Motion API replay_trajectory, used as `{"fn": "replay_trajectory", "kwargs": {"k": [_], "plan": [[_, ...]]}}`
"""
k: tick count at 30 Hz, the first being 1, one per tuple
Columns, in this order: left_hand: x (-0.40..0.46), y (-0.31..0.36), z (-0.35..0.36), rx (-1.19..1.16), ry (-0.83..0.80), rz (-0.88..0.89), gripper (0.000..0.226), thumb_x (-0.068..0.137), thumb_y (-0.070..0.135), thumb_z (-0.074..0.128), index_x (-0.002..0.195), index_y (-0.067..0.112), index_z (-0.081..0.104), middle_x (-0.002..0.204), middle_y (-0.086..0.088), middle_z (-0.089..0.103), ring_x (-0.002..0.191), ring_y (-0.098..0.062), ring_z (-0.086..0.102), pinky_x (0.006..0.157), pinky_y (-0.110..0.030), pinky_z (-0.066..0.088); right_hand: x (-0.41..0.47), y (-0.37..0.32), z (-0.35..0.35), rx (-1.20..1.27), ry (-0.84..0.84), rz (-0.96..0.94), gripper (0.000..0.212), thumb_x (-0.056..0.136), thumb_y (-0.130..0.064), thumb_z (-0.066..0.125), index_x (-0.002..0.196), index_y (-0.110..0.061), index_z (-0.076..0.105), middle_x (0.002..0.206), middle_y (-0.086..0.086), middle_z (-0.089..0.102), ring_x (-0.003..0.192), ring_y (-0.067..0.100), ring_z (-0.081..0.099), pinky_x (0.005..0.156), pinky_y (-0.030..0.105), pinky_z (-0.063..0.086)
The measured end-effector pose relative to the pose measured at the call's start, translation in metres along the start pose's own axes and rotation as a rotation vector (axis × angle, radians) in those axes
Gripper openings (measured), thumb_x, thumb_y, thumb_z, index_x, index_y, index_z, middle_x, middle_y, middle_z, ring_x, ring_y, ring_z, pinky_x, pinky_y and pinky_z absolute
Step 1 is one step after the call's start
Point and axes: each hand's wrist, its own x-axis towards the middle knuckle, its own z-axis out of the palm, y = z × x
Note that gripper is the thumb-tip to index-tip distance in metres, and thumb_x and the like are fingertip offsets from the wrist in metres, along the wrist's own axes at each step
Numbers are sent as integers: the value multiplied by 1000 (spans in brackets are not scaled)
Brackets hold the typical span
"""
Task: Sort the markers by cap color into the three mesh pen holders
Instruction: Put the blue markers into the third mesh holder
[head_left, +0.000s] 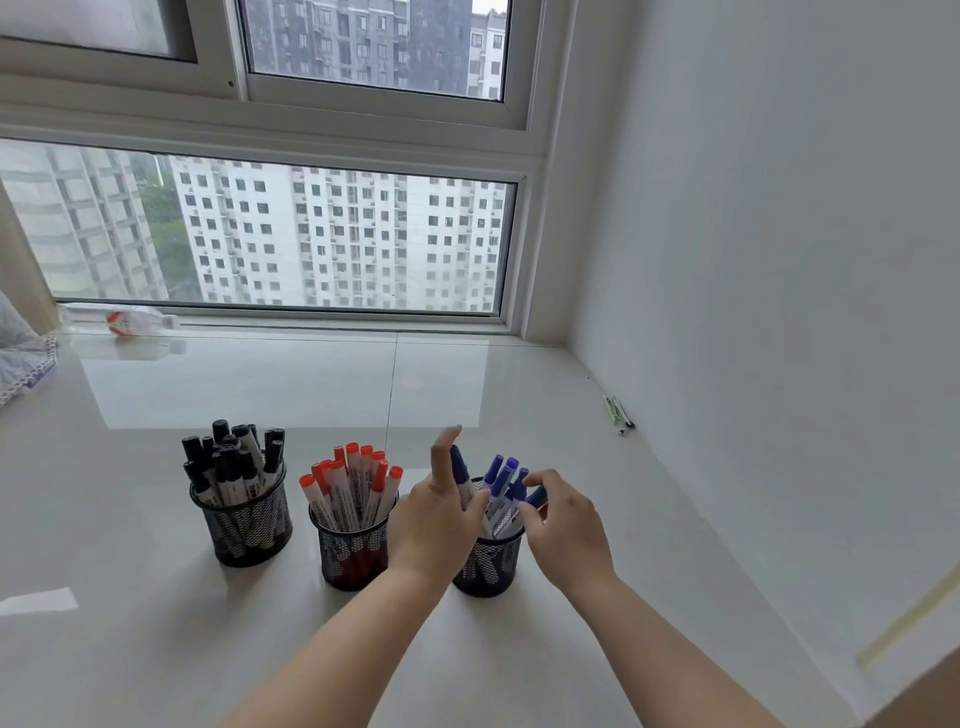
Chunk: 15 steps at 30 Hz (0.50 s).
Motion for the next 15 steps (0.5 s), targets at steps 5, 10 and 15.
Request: {"fn": "replay_trajectory", "kwargs": {"k": [5,10,15], "plan": [[-2,-5,1,67,-20,56,26,93,43,46,113,27,45,90,9,66,80,-17,65,65,-34,53,0,3,4,-10,-45,-4,14,90,-19,53,98,-17,63,94,-6,55,74,9,52,63,16,36],[-12,-14,7,105,-2,106,26,94,41,43,113,26,54,100,9,61,89,-10,57,69,-25,47,4,6,-1,-57,-79,-3,11,88,-25,56,90,-19,65,87,-8,51,74,11,53,67,23,41],[-23,-22,12,-24,-17,52,39,87,45,56,122,31,52,110,7,43,101,-11,48,77,-21,43,11,4,-10,81,-36,110,13,86,-32,58,86,-19,54,85,-6,62,76,14,59,69,30,45]]}}
